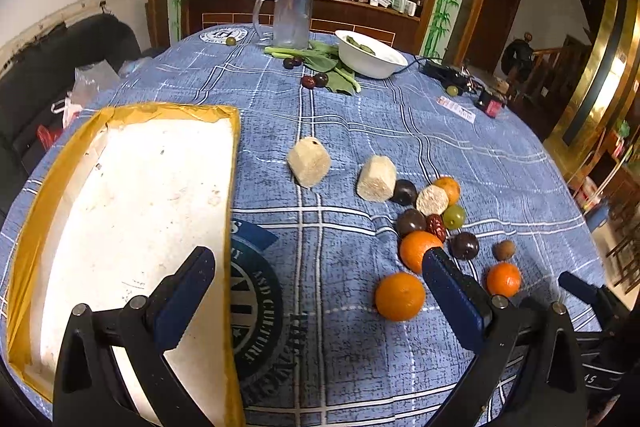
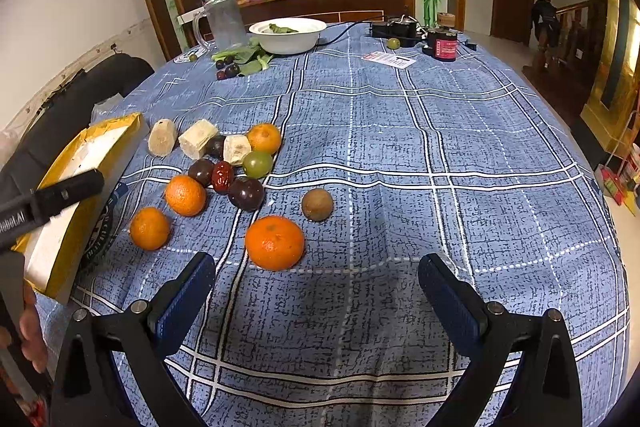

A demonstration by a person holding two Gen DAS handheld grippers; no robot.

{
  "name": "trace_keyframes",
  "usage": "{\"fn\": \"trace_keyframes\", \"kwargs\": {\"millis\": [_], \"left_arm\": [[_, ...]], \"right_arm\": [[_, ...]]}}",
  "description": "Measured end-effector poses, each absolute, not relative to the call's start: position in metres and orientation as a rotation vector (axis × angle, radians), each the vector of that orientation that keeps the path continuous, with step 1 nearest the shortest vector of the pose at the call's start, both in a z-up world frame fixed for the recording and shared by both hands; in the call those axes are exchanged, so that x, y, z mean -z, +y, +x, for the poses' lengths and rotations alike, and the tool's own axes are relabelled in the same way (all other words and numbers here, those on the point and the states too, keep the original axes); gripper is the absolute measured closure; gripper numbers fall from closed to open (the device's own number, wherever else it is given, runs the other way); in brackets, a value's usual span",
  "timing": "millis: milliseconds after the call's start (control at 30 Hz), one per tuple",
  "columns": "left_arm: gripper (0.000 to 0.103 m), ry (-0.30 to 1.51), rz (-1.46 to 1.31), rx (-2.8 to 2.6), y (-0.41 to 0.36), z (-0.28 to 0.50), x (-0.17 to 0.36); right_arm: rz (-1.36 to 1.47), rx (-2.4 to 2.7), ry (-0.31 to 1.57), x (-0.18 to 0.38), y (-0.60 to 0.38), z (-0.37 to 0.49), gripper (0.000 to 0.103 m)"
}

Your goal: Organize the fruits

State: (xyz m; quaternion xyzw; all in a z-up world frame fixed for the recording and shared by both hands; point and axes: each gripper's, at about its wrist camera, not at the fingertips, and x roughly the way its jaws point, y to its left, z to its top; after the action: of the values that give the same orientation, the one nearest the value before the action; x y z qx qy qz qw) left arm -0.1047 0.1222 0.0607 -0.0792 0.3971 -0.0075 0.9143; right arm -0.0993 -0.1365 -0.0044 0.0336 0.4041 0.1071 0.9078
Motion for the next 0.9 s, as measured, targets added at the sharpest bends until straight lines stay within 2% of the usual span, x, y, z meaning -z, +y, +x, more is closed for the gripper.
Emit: {"fn": "trace_keyframes", "kwargs": {"millis": [67,200,333,500,567,667,767,867,900], "left_arm": [[0.0,0.824,-0.177,0.033,0.124,-0.103,-0.059],[0.005,0.849,-0.158,0.13,0.109,-0.102,-0.054],[0.008,0.864,-0.087,0.203,0.087,-0.102,-0.048],[0.031,0.896,-0.008,0.247,0.068,-0.099,-0.038],[0.037,0.912,0.007,0.25,0.065,-0.097,-0.033],[0.038,0.923,0.026,0.243,0.062,-0.095,-0.027],[0.038,0.941,0.037,0.228,0.059,-0.092,-0.021],[0.039,0.959,0.04,0.22,0.057,-0.092,-0.016],[0.05,0.957,0.042,0.214,0.057,-0.092,-0.016]], "right_arm": [[0.06,-0.226,0.837,0.005,-0.134,-0.098,0.004],[0.028,-0.245,0.849,0.006,-0.126,-0.092,0.018],[0.022,-0.271,0.873,0.009,-0.122,-0.086,0.02],[0.057,-0.29,0.911,0.014,-0.125,-0.078,0.02],[0.074,-0.294,0.926,0.016,-0.127,-0.075,0.02],[0.074,-0.298,0.935,0.017,-0.125,-0.073,0.022],[0.058,-0.305,0.94,0.018,-0.121,-0.071,0.027],[0.04,-0.316,0.948,0.019,-0.117,-0.07,0.038],[0.034,-0.319,0.953,0.02,-0.115,-0.069,0.042]]}}
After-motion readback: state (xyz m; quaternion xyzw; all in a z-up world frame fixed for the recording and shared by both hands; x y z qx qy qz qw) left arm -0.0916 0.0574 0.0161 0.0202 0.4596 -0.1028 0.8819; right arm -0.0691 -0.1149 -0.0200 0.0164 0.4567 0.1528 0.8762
